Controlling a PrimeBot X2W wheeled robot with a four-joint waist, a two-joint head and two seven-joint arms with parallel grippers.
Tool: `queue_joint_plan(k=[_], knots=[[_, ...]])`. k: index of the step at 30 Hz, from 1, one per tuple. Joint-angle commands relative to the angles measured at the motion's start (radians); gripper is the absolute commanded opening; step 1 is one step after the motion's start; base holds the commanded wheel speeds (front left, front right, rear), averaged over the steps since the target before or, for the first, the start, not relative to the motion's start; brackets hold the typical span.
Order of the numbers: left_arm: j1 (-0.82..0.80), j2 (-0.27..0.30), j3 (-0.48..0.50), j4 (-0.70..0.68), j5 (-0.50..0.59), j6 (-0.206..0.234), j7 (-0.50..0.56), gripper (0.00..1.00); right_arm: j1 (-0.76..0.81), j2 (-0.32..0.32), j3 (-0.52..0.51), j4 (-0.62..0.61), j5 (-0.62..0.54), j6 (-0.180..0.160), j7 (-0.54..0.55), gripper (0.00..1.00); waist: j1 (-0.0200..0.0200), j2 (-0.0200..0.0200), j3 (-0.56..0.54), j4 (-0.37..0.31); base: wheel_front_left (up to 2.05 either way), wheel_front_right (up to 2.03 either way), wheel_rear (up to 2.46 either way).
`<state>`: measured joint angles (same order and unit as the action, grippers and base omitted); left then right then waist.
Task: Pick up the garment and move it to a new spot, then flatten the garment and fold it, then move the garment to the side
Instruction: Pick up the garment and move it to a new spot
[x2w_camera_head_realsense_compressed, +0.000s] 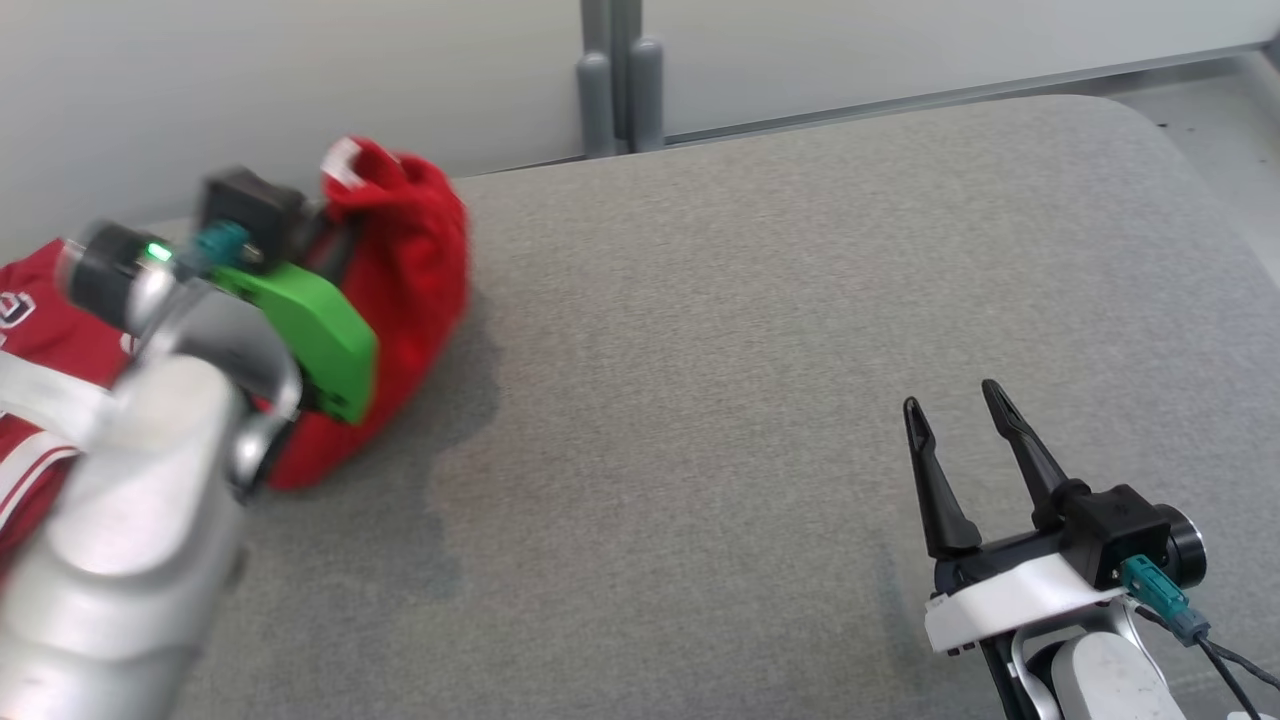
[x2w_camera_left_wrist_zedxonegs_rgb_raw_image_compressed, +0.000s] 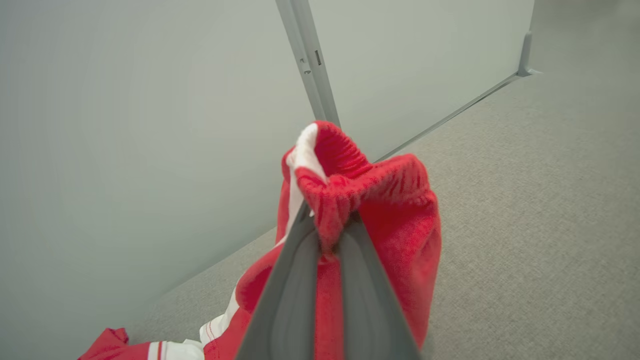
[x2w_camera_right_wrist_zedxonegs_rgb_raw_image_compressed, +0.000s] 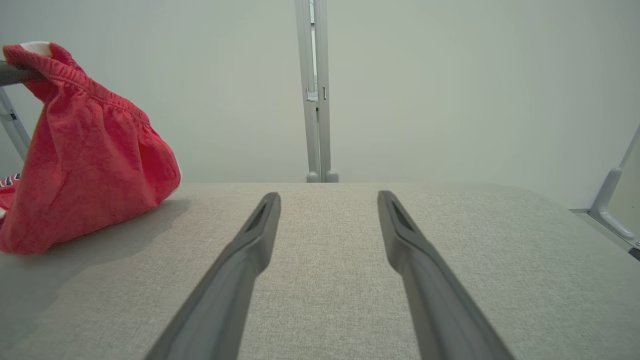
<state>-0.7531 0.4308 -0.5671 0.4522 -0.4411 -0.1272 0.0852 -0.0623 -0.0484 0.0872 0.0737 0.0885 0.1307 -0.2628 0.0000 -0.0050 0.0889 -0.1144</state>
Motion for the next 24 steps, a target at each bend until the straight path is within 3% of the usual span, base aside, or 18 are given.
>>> queue_joint_plan(k=[1, 7, 12, 24], knots=[[0.036, -0.032, -0.015, 0.009, -0.009, 0.005, -0.016, 0.0, 0.017, -0.004, 0.0, 0.0, -0.004, 0.0, -0.003, 1.0, 0.0, 0.005, -0.017, -0.045, 0.0, 0.0, 0.0], [0.135, -0.194, -0.085, 0.098, -0.045, 0.008, -0.071, 0.0, 0.017, -0.003, -0.002, -0.002, -0.015, 0.0, -0.003, 1.0, 0.0, 0.005, -0.009, -0.083, 0.0, 0.0, 0.0], [0.159, -0.284, -0.113, 0.189, -0.054, 0.013, -0.125, 0.0, 0.009, -0.003, 0.006, -0.003, -0.013, 0.0, -0.003, 1.0, 0.0, 0.005, -0.004, -0.102, 0.0, 0.0, 0.0], [0.104, -0.379, -0.162, 0.335, -0.101, 0.045, -0.214, 0.0, -0.015, -0.003, 0.023, 0.007, -0.016, 0.0, -0.003, 1.0, 0.0, 0.005, 0.016, -0.156, 0.0, 0.0, 0.0]])
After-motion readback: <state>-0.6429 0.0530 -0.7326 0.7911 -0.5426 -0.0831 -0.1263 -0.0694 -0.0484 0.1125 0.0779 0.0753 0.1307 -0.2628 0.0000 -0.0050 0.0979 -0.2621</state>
